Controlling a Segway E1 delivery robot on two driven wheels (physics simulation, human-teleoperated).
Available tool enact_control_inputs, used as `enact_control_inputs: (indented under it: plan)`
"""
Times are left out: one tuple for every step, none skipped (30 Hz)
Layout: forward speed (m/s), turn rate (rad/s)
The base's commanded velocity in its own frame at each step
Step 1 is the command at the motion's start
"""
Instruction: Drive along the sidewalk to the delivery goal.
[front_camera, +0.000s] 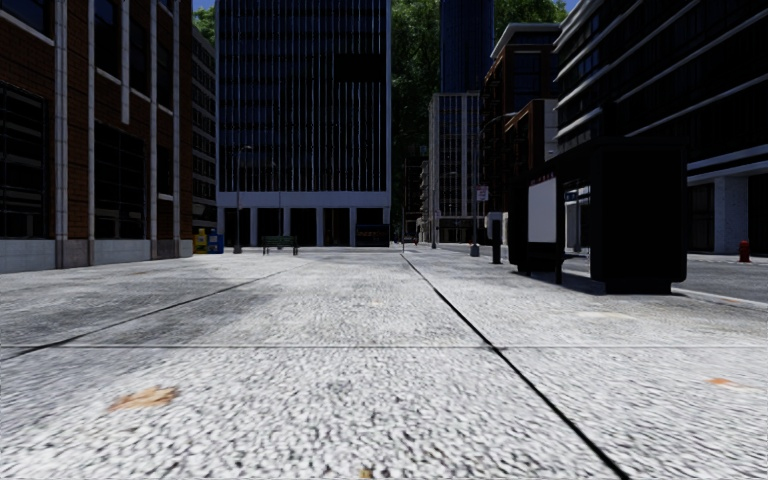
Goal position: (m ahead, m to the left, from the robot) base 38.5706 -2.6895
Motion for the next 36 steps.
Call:
enact_control_inputs:
  plan:
    - [2.00,0.00]
    - [2.00,0.00]
    - [2.00,0.00]
    - [2.00,0.00]
    - [2.00,0.00]
    - [2.00,0.00]
    - [2.00,0.00]
    - [2.00,0.00]
    - [2.00,0.00]
    - [2.00,0.00]
    - [2.00,0.00]
    - [2.00,0.00]
    - [2.00,0.00]
    - [2.00,0.00]
    - [2.00,0.00]
    - [2.00,0.00]
    - [2.00,0.00]
    - [2.00,0.00]
    - [2.00,0.00]
    - [2.00,0.00]
    - [2.00,0.00]
    - [2.00,0.00]
    - [2.00,0.00]
    - [2.00,0.00]
    - [2.00,0.00]
    - [2.00,0.00]
    - [2.00,0.00]
    - [2.00,0.00]
    - [2.00,0.00]
    - [2.00,0.00]
    - [2.00,0.00]
    - [2.00,0.00]
    - [2.00,0.00]
    - [2.00,0.00]
    - [2.00,0.00]
    - [2.00,0.00]
